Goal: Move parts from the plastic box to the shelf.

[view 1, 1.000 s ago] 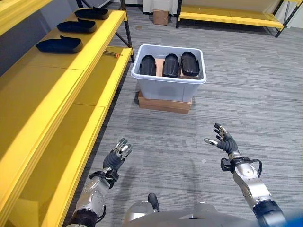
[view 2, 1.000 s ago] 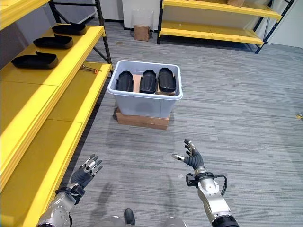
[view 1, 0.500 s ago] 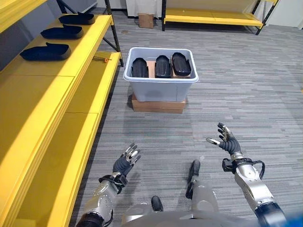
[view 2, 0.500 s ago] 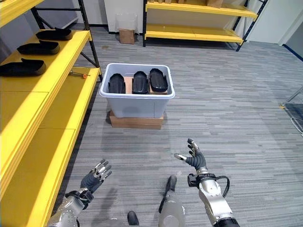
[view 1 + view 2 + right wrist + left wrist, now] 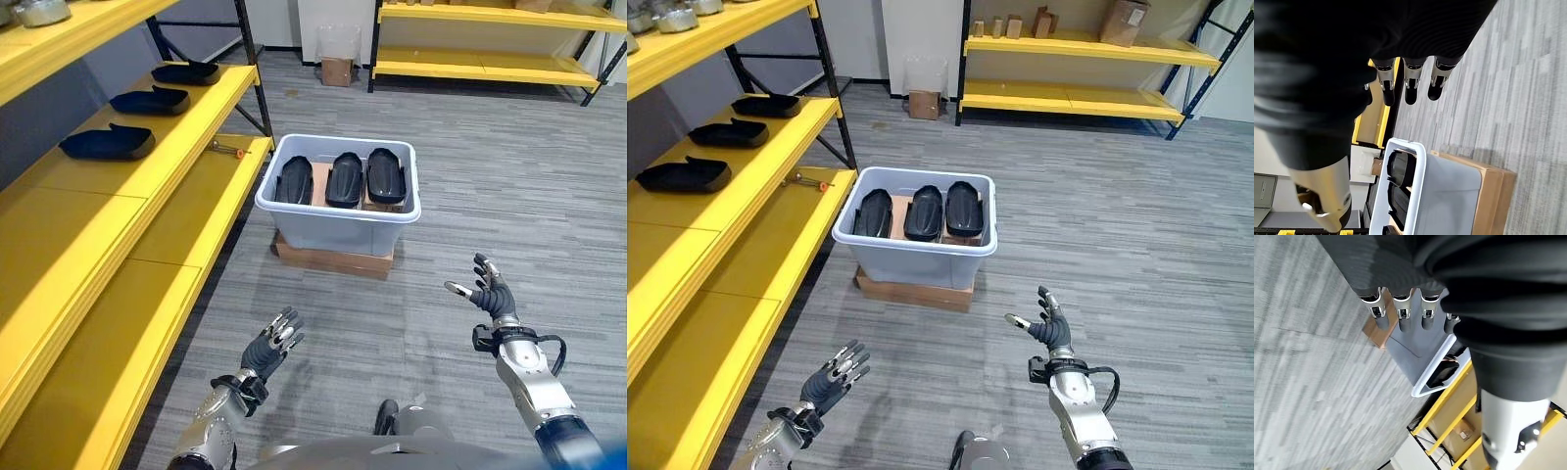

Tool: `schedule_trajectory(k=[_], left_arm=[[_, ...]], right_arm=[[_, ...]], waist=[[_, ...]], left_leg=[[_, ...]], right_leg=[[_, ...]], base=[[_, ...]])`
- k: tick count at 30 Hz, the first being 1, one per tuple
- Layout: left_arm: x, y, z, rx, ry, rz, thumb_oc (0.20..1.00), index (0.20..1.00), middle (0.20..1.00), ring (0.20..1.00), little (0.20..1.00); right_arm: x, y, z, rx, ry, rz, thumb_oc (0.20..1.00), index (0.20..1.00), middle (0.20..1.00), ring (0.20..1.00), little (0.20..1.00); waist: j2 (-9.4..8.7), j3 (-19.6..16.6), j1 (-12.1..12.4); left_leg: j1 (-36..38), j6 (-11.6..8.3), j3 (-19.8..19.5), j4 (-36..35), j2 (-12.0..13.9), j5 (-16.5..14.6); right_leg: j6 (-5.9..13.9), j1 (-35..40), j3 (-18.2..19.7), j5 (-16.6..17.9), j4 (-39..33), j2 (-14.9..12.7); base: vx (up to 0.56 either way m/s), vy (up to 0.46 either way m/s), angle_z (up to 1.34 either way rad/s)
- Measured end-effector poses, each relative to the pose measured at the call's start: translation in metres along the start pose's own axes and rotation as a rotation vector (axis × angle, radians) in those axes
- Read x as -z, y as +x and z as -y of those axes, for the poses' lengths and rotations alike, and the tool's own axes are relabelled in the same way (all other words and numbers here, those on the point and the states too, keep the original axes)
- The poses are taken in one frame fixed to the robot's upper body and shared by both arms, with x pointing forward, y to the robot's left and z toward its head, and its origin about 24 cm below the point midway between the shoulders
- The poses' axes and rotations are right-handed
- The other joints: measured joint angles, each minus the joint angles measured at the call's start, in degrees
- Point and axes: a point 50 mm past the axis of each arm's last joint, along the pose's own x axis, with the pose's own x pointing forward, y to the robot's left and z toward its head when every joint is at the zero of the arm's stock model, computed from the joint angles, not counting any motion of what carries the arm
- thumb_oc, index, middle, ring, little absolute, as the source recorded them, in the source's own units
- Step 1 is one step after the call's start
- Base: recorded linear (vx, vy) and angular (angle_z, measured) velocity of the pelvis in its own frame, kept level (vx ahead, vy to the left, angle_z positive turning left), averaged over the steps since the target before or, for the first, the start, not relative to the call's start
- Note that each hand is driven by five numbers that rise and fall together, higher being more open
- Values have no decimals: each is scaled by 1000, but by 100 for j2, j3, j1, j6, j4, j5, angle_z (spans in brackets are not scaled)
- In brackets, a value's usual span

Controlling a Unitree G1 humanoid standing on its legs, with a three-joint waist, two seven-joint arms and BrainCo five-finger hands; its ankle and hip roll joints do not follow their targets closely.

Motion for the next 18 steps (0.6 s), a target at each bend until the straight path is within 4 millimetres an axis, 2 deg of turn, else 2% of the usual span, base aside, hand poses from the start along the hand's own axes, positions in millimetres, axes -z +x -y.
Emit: schedule_trajectory(k=[2,3,4,5,6,7,8,9,10,11,12,13,14,15,16,17,18], left_arm=[[2,2,3,17,0,6,1000,1000,1000,1000,1000],[-3,4,5,27,34,16,1000,1000,1000,1000,1000],[-7,7,6,36,46,32,1000,1000,1000,1000,1000],[-11,11,8,30,56,60,1000,1000,1000,1000,1000],[-16,14,7,-1,74,70,1000,1000,1000,1000,1000],[-27,16,3,-60,90,112,1000,1000,1000,1000,1000],[-42,18,-1,-106,94,175,1000,1000,1000,1000,1000],[-52,19,-2,-120,93,220,1000,1000,1000,1000,1000],[-56,19,1,-110,85,242,1000,1000,1000,1000,1000],[-52,13,-2,-123,58,244,1000,1000,1000,1000,1000],[-50,11,-4,-140,57,237,1000,1000,1000,1000,1000],[-46,8,-7,-152,49,226,1000,1000,1000,1000,1000],[-33,1,-15,-194,-31,208,1000,1000,1000,1000,1000],[-14,-3,-22,-242,-72,150,1000,1000,1000,1000,1000],[3,-7,-24,-278,-89,103,1000,1000,1000,1000,1000],[-1,0,-13,-220,-50,112,1000,1000,1000,1000,1000],[-9,4,-8,-198,-36,152,1000,1000,1000,1000,1000]], right_arm=[[1,0,0,-10,-22,0,1000,1000,1000,1000,1000],[4,-2,-1,-26,-25,-13,1000,1000,1000,1000,1000],[7,-3,0,-32,-27,-26,1000,1000,1000,1000,1000],[9,-3,0,-34,-33,-32,1000,1000,1000,1000,1000],[13,-5,4,-34,-46,-49,1000,1000,1000,1000,1000],[16,-8,5,-39,-48,-53,1000,1000,1000,1000,1000],[14,-8,3,-52,-43,-42,1000,1000,1000,1000,1000],[14,-9,1,-61,-36,-42,1000,1000,1000,1000,1000],[15,-9,1,-63,-39,-44,1000,1000,1000,1000,1000],[15,-9,2,-58,-39,-44,1000,1000,1000,1000,1000],[15,-10,2,-57,-38,-46,1000,1000,1000,1000,1000],[17,-11,1,-56,-27,-49,1000,1000,1000,1000,1000],[27,-15,-5,-60,3,-95,1000,1000,1000,1000,1000],[34,-15,-5,-64,13,-128,1000,1000,1000,1000,1000],[37,-15,-7,-88,29,-152,1000,1000,1000,1000,1000],[32,-17,-9,-116,30,-128,1000,1000,1000,1000,1000],[30,-18,-8,-114,24,-120,1000,1000,1000,1000,1000]], waist=[[-37,-202,-6],[-117,-261,-10],[-174,-283,-1],[-206,-308,-2],[-186,-317,-60],[-162,-337,-106],[-93,-334,-144],[-75,-275,-161],[-72,-192,-171],[47,-138,-279],[67,-63,-329],[27,30,-318],[-90,206,-105],[-61,278,33],[-46,293,43],[-59,256,21],[-28,239,-52]], left_leg=[[-214,-235,98,472,204,187],[-446,-406,68,854,290,423],[-646,-385,25,1229,368,603],[-1015,-395,-24,1519,255,455],[-1183,-307,150,1516,144,638],[-1300,-383,191,1739,198,838],[-1652,-399,248,2250,367,964],[-2015,-340,290,2618,371,502],[-2063,-216,331,2167,237,187],[-1859,-116,628,436,125,118],[-1750,-192,652,-835,210,282],[-1792,-435,518,-1543,544,700],[-2084,-850,211,-1678,1313,1439],[-2334,-887,267,-1662,1746,1670],[-2608,-689,321,-1151,1855,1556],[-2497,-498,411,-457,1360,1420],[-2322,-467,491,-376,1103,1404]], right_leg=[[-272,49,-22,-134,60,107],[-349,117,-89,-175,-31,164],[-432,221,-109,-130,-216,226],[-611,352,-55,-56,-516,264],[-614,461,-72,-57,-589,281],[-638,515,-154,-34,-657,297],[-706,503,-151,-25,-800,372],[-736,478,-139,-30,-894,344],[-669,447,-140,10,-885,321],[-593,430,-185,14,-857,367],[-513,469,-274,-32,-882,406],[-367,586,-103,-100,-1001,517],[-224,783,134,-48,-1105,549],[-185,803,345,-33,-1064,529],[-79,807,464,1,-1040,337],[63,875,490,155,-1083,-45],[201,975,497,202,-1162,-127]], base=[[281,-235,-10],[207,-196,-1],[168,-148,-10],[184,-144,-14],[170,-127,-5],[165,-32,7],[147,59,7],[166,215,-6],[167,246,3],[242,299,17],[312,350,40],[281,359,1],[334,457,-50],[305,493,-113],[391,609,-121],[285,487,-84],[212,353,-36]])
